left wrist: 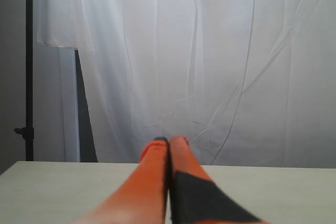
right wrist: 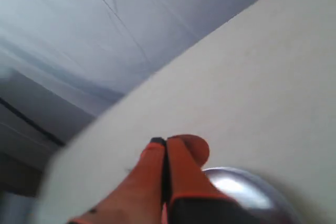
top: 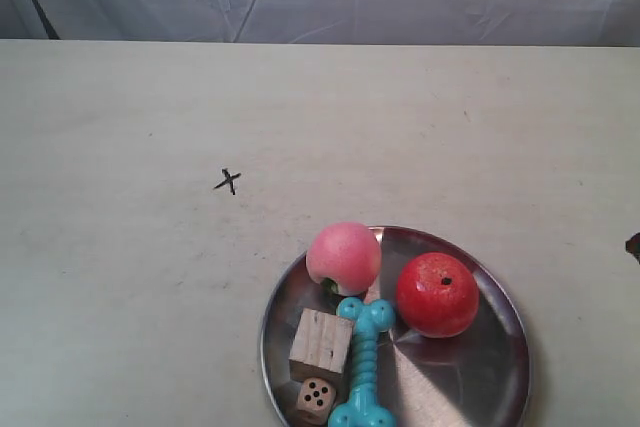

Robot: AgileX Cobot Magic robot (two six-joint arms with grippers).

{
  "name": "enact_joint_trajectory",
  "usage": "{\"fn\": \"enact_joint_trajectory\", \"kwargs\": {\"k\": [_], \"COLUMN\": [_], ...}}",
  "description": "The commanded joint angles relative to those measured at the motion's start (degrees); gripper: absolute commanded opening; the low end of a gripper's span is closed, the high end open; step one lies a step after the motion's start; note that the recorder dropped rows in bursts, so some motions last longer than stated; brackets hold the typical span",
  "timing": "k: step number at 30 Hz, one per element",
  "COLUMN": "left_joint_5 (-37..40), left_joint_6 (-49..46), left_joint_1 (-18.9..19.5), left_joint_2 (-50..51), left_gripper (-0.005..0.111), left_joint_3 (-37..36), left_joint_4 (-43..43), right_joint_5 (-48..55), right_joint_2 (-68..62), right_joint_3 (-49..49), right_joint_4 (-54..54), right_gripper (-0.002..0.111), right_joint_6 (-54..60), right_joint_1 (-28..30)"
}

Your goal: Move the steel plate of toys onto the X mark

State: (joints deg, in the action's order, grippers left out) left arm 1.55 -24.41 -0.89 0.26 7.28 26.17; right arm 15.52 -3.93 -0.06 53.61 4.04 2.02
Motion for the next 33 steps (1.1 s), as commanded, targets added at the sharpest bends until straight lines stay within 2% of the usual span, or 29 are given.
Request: {"fn": "enact_joint_trajectory", "kwargs": {"k": [1,5,8,10,12,15,18,22,25,29,33], "left_joint_5": [-2.8,-9.1,-14.2,-17.5,-16.3,-9.3,0.7,11.1,19.3,30.1,41.2], "left_joint_6": [-0.1,0.3,0.5,13.5,21.5,21.7,21.7,21.7,20.5,10.7,0.7], "left_joint_1": [-0.4,-0.4,-0.4,-0.4,-0.4,-0.4,-0.4,-0.5,-3.1,-6.3,-6.6], "left_joint_2": [-0.3,-0.3,-0.3,-0.3,-0.3,1.1,10.9,29.7,42.8,59.3,72.0], "left_gripper": [0.000,0.000,0.000,0.000,0.000,0.000,0.000,0.000,0.000,0.000,0.000], "left_joint_3": [-0.2,-0.2,-0.2,0.0,0.9,3.8,8.8,16.3,21.7,27.4,28.8], "left_joint_4": [0.5,0.1,0.6,3.5,5.1,1.6,0.7,1.6,4.6,15.0,29.0], "right_joint_5": [-2.0,-10.4,-11.4,-10.3,-8.3,-6.7,-5.7,1.7,12.2,25.8,32.7], "right_joint_2": [0.4,0.4,0.4,0.4,0.4,0.3,-1.8,-11.8,-23.8,-40.1,-50.0], "right_joint_3": [0.1,0.1,0.1,0.1,-0.6,-5.5,-12.5,-20.3,-24.8,-29.0,-29.9], "right_joint_4": [21.5,20.7,23.2,24.0,23.6,16.8,7.1,-7.6,-18.6,-25.2,-21.3], "right_gripper": [0.000,0.000,0.000,0.000,0.000,0.000,0.000,-0.001,-0.001,-0.001,-0.001], "right_joint_6": [-4.0,-4.0,-4.0,-4.0,-3.0,8.7,19.9,18.0,10.2,5.7,9.6], "right_joint_1": [0.3,0.3,0.3,0.3,0.3,0.3,0.3,0.3,0.3,0.3,0.3]}}
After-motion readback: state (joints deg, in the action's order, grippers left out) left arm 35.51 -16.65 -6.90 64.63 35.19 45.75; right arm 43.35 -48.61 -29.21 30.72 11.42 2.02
